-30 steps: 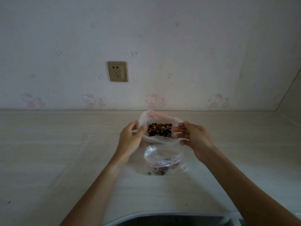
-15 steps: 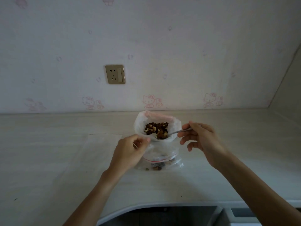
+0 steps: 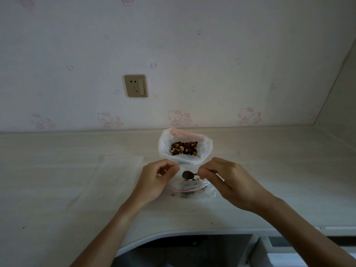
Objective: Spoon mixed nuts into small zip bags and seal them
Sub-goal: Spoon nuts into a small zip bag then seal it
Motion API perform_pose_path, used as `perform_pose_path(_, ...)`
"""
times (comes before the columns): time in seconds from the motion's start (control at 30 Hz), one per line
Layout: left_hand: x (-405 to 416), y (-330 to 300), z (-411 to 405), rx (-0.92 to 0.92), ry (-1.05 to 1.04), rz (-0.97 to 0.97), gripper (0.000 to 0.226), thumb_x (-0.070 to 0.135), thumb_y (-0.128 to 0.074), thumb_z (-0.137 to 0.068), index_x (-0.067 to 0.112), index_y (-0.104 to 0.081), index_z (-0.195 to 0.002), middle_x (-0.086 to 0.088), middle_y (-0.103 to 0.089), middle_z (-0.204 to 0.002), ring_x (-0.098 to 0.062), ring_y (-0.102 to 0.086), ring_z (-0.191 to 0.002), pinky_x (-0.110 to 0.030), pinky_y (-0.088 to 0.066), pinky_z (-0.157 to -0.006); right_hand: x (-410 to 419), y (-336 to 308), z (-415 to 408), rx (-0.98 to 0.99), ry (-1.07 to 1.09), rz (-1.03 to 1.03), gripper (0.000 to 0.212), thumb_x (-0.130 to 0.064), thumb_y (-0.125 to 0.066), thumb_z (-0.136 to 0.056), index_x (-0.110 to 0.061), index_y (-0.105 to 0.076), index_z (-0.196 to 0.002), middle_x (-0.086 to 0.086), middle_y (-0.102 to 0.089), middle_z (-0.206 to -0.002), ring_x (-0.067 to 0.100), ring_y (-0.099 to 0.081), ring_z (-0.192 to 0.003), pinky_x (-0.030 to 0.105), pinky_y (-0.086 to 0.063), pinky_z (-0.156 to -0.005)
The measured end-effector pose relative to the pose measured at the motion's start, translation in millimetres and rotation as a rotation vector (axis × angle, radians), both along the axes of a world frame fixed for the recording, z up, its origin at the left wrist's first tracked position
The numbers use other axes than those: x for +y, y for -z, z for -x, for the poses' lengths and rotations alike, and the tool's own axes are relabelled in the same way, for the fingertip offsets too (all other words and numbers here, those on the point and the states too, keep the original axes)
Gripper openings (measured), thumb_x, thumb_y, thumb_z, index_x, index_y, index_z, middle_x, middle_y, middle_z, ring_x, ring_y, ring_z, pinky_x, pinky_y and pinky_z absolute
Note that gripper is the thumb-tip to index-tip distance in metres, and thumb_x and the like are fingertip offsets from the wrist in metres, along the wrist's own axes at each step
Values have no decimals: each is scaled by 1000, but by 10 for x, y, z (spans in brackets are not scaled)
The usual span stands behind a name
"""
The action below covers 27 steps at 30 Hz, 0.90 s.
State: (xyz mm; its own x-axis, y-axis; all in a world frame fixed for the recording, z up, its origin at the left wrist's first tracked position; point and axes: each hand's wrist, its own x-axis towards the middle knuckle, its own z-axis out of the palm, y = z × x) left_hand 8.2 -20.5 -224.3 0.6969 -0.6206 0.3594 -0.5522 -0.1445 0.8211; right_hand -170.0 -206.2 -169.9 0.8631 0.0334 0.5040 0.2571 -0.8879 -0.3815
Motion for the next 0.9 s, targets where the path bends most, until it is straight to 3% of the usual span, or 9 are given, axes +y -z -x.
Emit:
perform_pose_path(0.1, 10, 5, 14, -42, -48, 30, 10, 27, -73, -95, 20, -80, -95, 17, -75, -85, -8, -66, -76, -14, -47, -69, -31, 6, 11, -40, -13, -107, 33, -38, -43, -107, -20, -71, -106, -11, -69, -94, 12, -66, -83, 28, -54, -70)
perform_pose_path(0.23, -1, 5, 11, -51, -109, -5, 7, 28, -75, -94, 24, -80, -93, 16, -74, -82, -6, -65, -73, -13, -46, -65, -92, 38, -88, -67, 50, -577, 34, -28, -44, -108, -13, -71, -95, 1, -75, -85, 14, -68, -75, 19, -49, -64)
perform_pose_path(0.37, -16, -12, -31, -53, -140, -43, 15, 39, -72, -95, 31, -78, -85, 18, -73, -78, -1, -63, -69, -11, -44, -63, -172, 61, -206, -85, 133, -985, 36, -25, -44, -110, -6, -69, -92, 14, -76, -82, 25, -68, -68, 28, -46, -52)
perform_pose_path(0.47, -41, -61, -143, -56, -264, -17, 25, 46, -69, -95, 29, -72, -78, 17, -70, -73, 3, -62, -66, -11, -42, -60, -242, 56, -306, -82, 200, -1151, 36, -28, -45, -110, -5, -67, -93, 16, -76, -81, 25, -68, -66, 29, -47, -50)
perform_pose_path(0.6, -147, -131, -354, 28, -471, -109, 38, 61, -66, -91, 24, -59, -94, 11, -66, -88, -4, -62, -80, -24, -44, -66, -289, 29, -495, -88, 295, -1151, 37, -32, -44, -110, -6, -66, -95, 12, -77, -80, 23, -69, -66, 28, -47, -47)
perform_pose_path(0.73, -301, -132, -461, 127, -465, -231, 68, 78, -57, -87, 20, -51, -123, 7, -63, -108, -18, -64, -98, -38, -53, -85, -300, 42, -675, -54, 367, -1037, 39, -33, -40, -111, -7, -65, -98, 11, -76, -82, 21, -68, -67, 29, -46, -50)
perform_pose_path(0.8, -360, -98, -461, 140, -452, -265, 66, 80, -56, -85, 23, -53, -120, 8, -64, -106, -18, -65, -96, -38, -54, -82, -311, 75, -748, -27, 393, -924, 39, -32, -39, -111, -8, -65, -95, 11, -75, -81, 20, -67, -66, 24, -45, -51)
perform_pose_path(0.9, -398, -26, -451, 89, -426, -278, 44, 67, -66, -86, 26, -56, -98, 10, -66, -90, -14, -64, -82, -33, -48, -66, -321, 148, -841, 8, 414, -808, 38, -28, -40, -111, -12, -66, -89, 5, -75, -75, 15, -66, -60, 14, -43, -47)
